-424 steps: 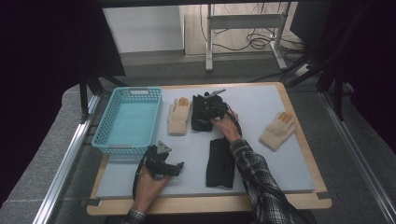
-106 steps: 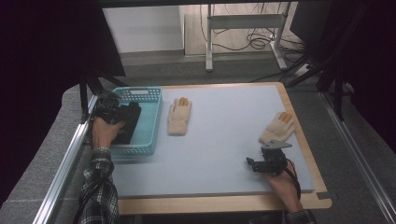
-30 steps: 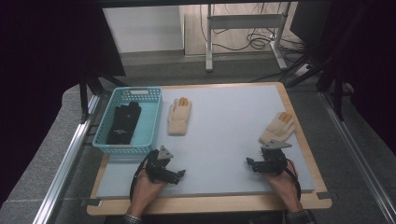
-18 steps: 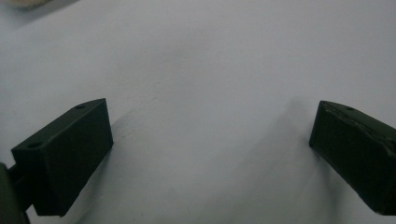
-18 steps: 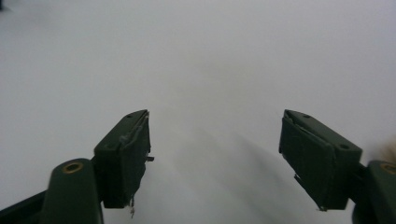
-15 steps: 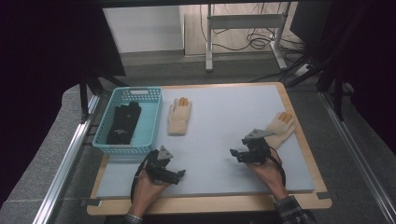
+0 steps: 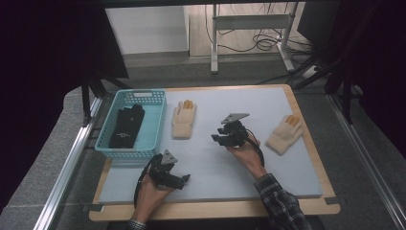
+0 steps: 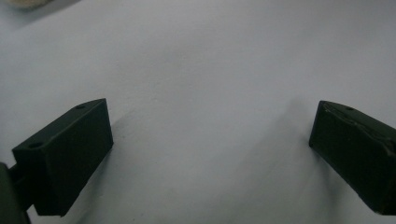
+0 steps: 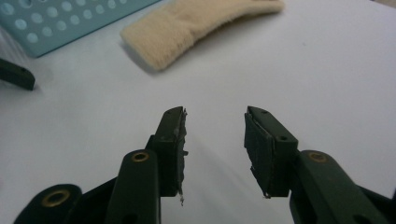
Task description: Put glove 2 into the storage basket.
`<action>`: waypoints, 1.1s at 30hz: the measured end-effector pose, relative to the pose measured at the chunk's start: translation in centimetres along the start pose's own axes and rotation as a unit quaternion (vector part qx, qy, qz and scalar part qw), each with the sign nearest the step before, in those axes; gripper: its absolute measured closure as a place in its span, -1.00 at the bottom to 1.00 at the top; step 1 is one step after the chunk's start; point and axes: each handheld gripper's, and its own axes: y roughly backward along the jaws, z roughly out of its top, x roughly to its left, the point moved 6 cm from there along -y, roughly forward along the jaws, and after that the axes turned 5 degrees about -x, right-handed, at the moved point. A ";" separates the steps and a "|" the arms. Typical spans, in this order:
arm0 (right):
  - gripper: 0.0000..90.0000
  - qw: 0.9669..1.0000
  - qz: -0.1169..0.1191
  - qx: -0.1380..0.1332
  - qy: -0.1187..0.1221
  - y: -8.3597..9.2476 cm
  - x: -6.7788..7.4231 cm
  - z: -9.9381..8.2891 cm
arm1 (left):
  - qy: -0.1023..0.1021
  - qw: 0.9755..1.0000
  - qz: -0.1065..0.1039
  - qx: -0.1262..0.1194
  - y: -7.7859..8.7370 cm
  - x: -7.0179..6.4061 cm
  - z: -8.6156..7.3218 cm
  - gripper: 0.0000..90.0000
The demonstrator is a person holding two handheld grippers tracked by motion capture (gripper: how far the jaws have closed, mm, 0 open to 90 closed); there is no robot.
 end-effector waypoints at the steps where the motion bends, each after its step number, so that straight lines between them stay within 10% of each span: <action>1: 0.28 1.000 0.000 0.002 0.002 -0.5 0.1 0.3 | 0.000 1.000 0.000 0.000 0.0 0.0 0.0 -1.00; 33: -0.07 1.000 -0.004 0.016 0.015 -12.3 1.1 4.9 | 0.000 1.000 -0.001 0.001 0.0 0.0 0.0 -1.00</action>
